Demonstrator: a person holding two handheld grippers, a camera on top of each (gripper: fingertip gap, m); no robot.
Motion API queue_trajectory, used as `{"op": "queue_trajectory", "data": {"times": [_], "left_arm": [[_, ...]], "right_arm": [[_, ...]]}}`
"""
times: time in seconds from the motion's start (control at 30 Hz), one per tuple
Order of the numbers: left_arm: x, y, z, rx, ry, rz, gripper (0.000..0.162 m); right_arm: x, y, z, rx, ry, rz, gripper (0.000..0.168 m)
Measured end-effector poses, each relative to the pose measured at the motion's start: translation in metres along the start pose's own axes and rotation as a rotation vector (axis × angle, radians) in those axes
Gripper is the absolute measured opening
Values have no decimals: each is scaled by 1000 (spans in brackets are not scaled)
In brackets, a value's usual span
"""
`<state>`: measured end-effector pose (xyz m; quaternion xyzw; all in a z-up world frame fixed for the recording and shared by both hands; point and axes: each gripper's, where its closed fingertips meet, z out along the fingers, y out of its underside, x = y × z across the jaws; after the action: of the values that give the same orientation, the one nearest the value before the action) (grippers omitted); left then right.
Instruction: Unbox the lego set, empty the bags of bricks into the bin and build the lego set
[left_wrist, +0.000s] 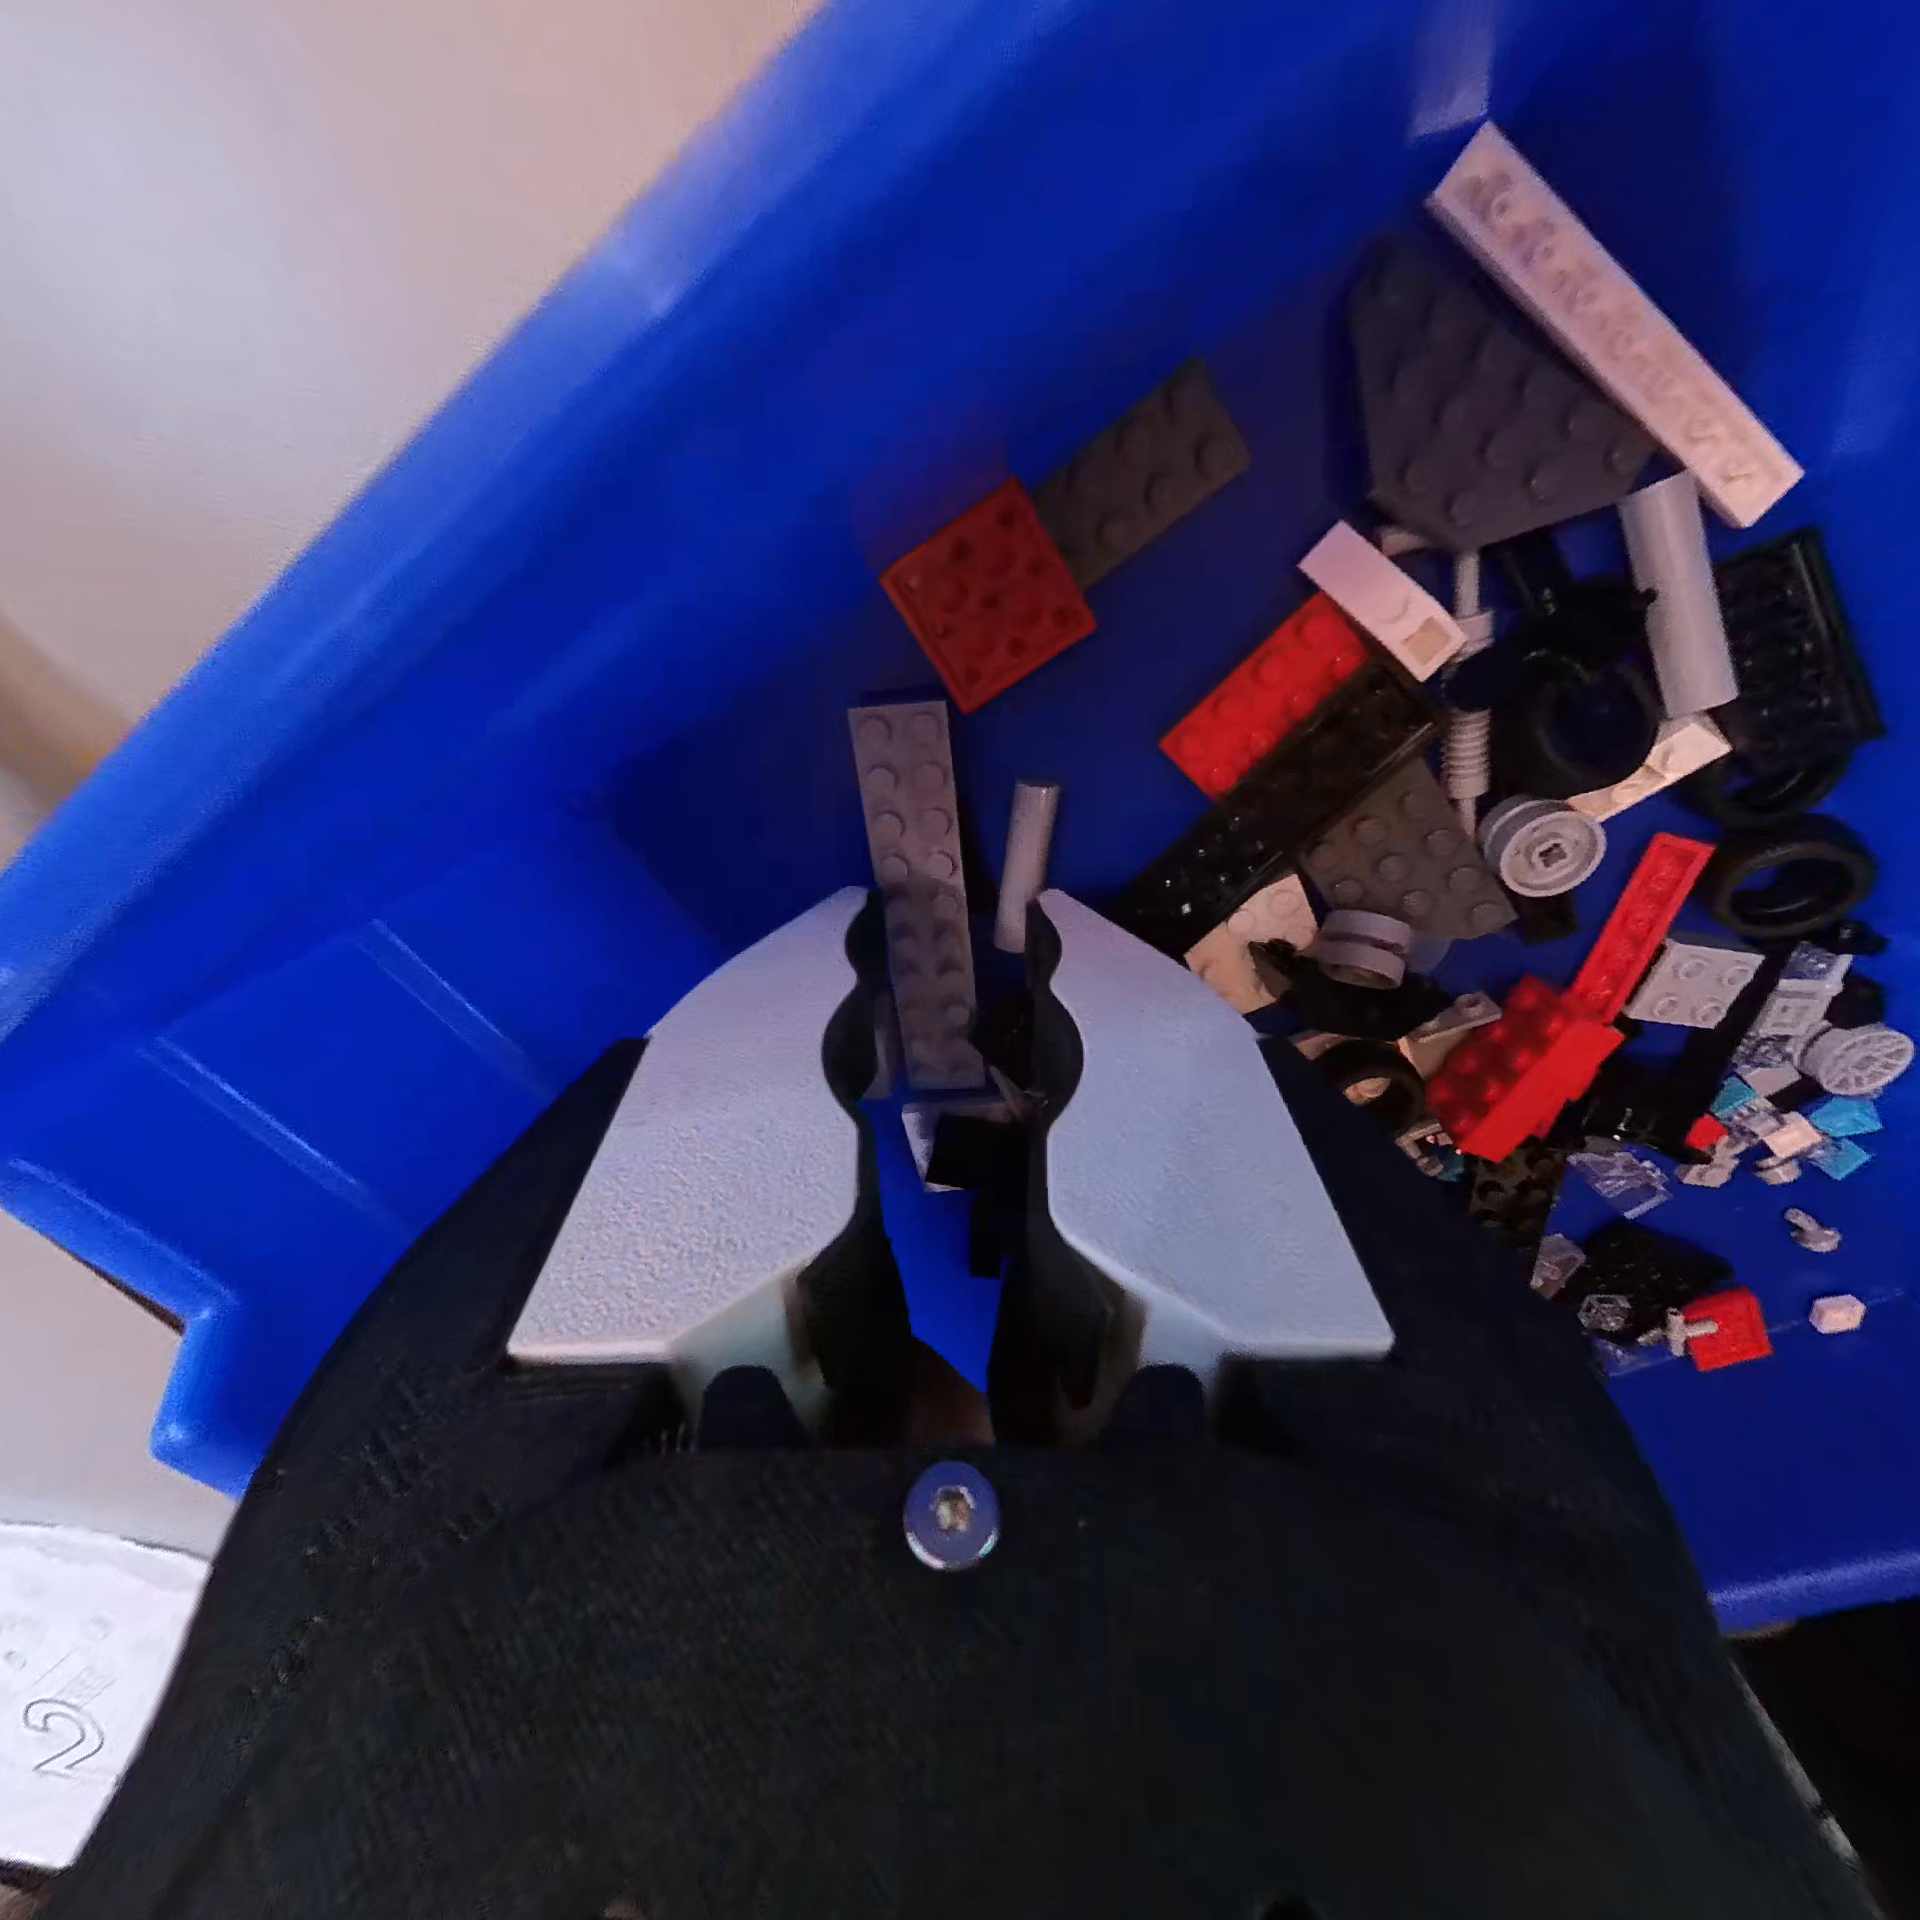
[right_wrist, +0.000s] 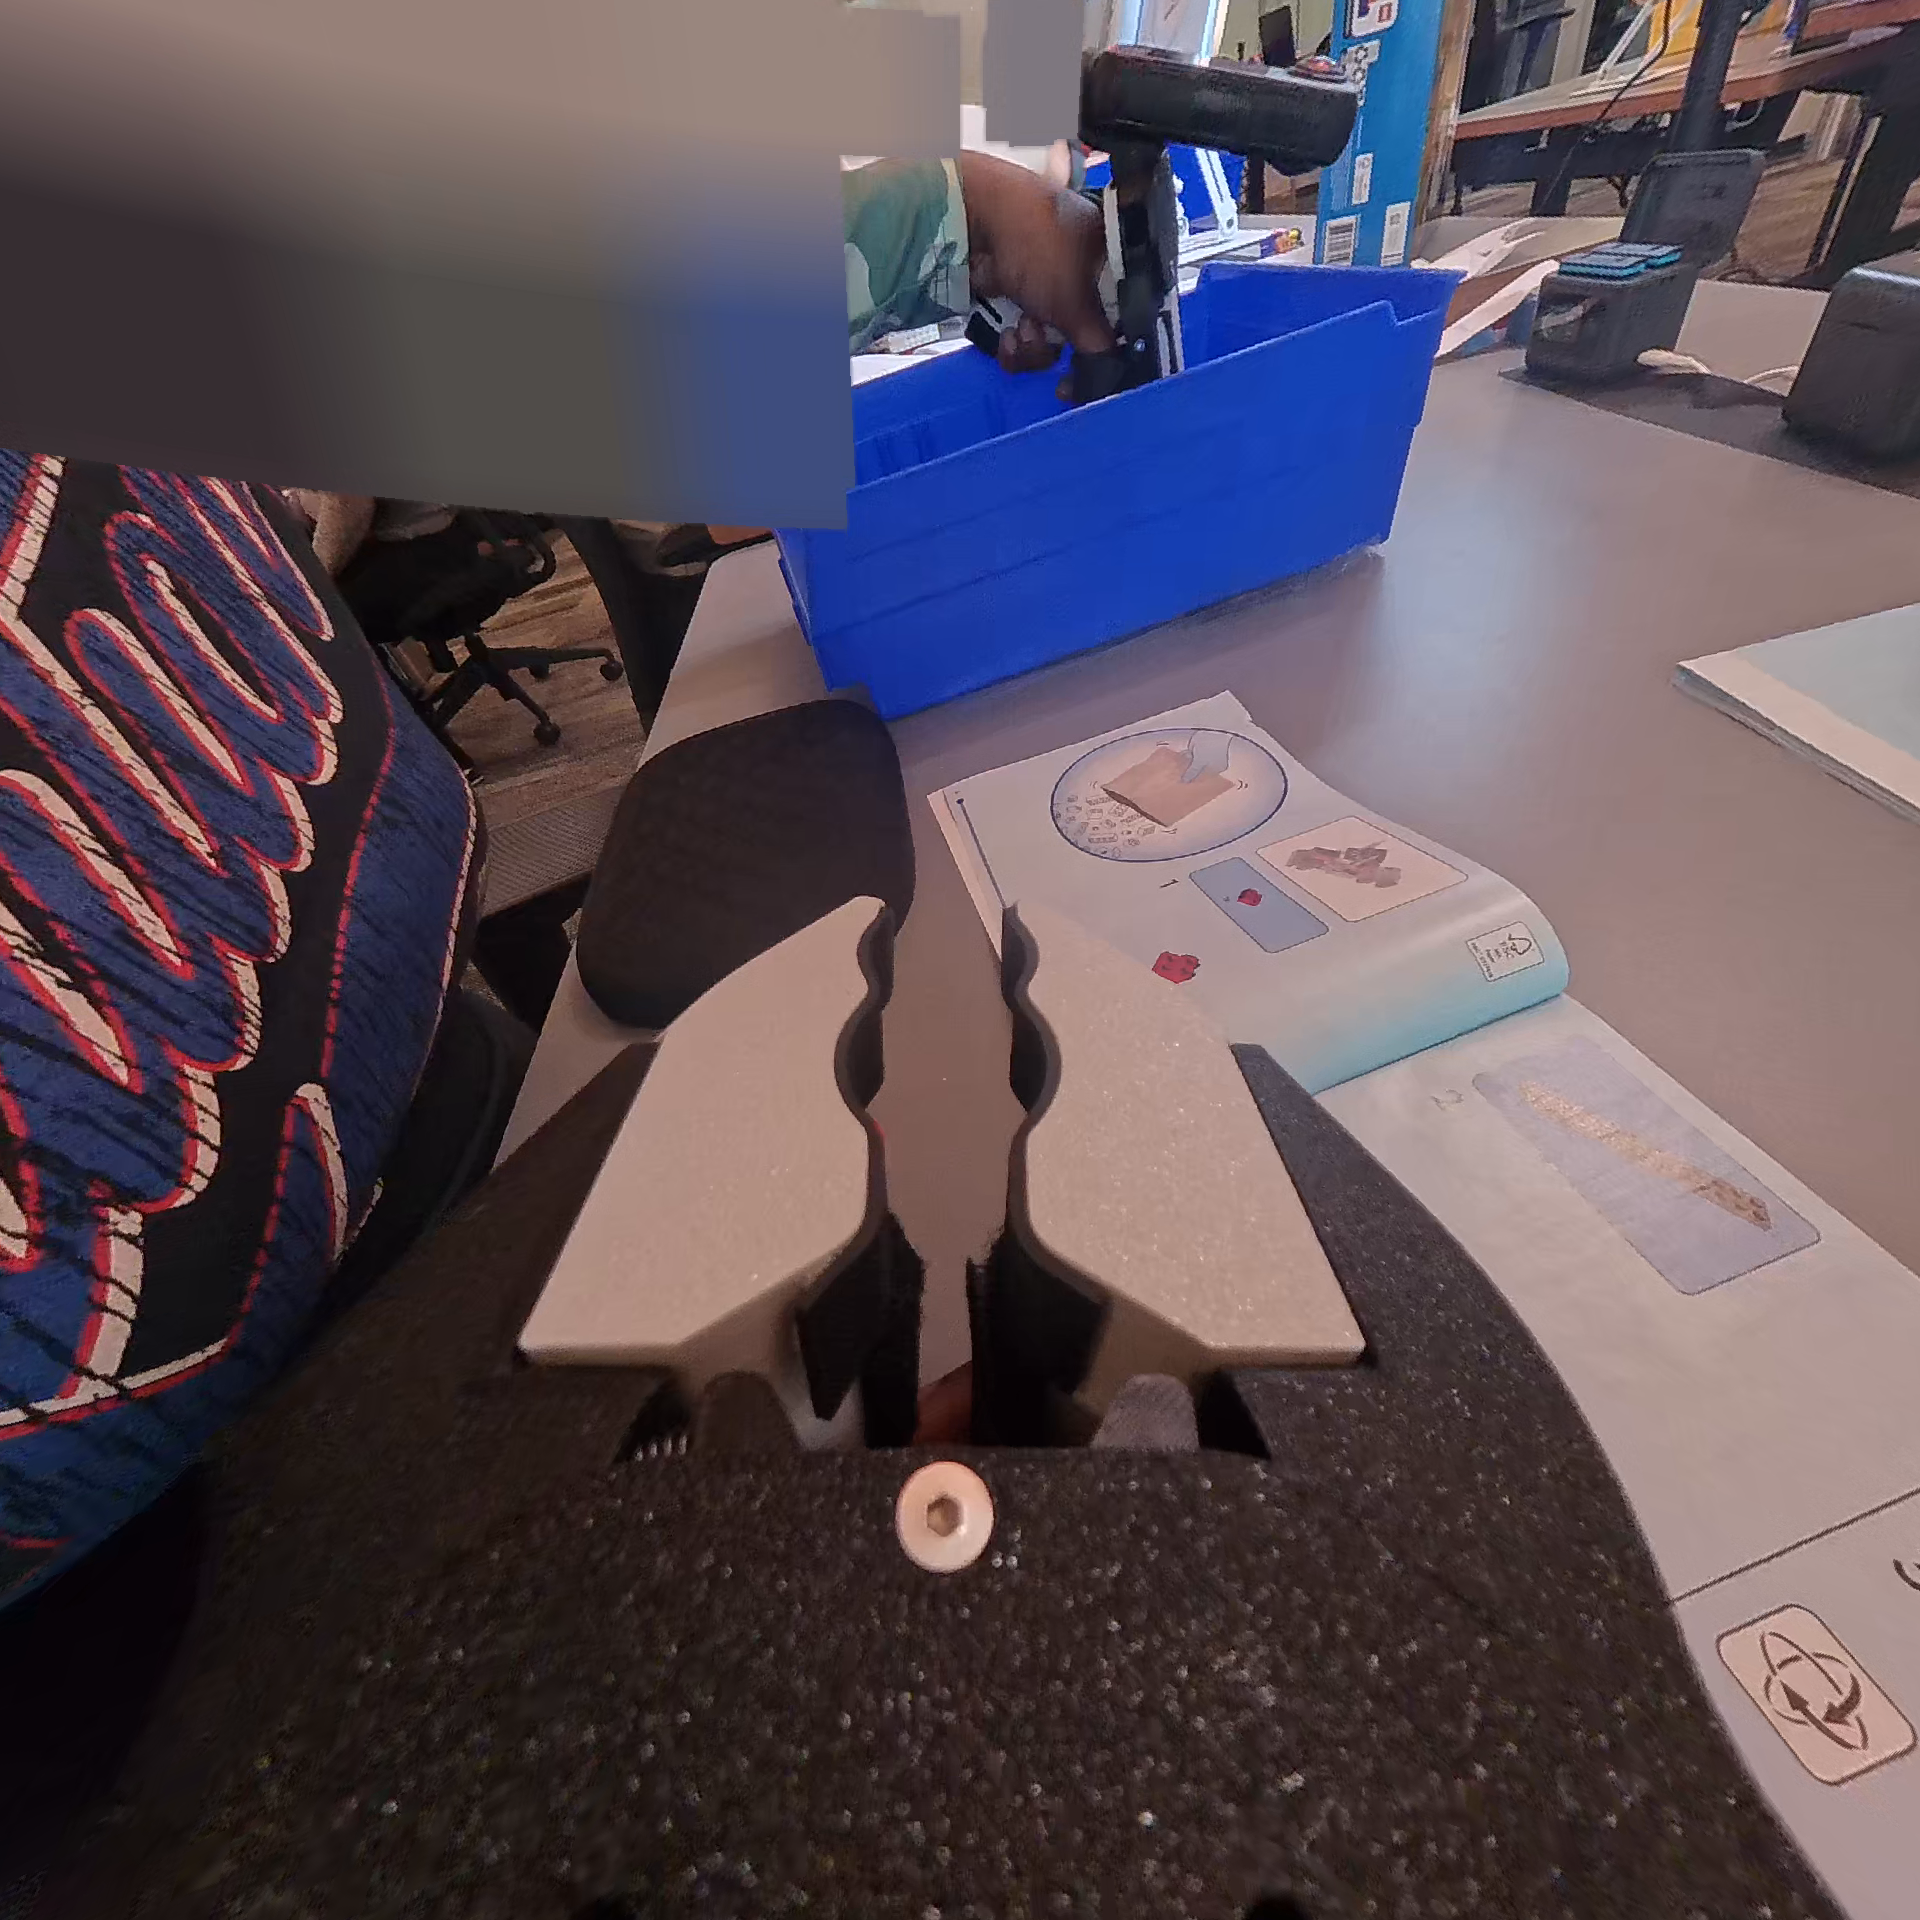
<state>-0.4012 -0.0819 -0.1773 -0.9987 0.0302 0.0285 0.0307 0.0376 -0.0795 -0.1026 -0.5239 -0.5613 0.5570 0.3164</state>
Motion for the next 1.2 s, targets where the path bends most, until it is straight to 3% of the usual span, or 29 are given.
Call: {"op": "queue_trajectory", "data": {"times": [0.17,0.2,0.33,0.4,0.53,0.6,0.7,0.87,1.03,1.2], "left_arm": [[1,3,1,-10,10,14,21],[1,2,1,-8,-2,25,11],[3,3,0,-13,-11,64,11],[6,2,-3,-1,-14,77,1],[7,4,-9,7,-46,104,1],[8,7,-9,5,-54,105,2],[10,11,-13,4,-79,113,17],[23,7,-46,179,-171,120,30],[43,13,-88,375,-284,131,32],[65,23,-110,504,-273,86,32]], "right_arm": [[-6,-7,-10,32,2,-58,15],[-6,-10,-15,49,21,-67,14],[5,-3,-30,35,128,-69,12],[18,3,-34,0,224,-50,12],[47,24,-39,-201,419,-67,3],[51,39,-37,-343,429,-96,1],[45,51,-25,-455,371,-136,1],[47,66,-15,-540,338,-138,0],[51,69,-16,-558,353,-133,0],[55,79,-14,-593,350,-113,0]]}}
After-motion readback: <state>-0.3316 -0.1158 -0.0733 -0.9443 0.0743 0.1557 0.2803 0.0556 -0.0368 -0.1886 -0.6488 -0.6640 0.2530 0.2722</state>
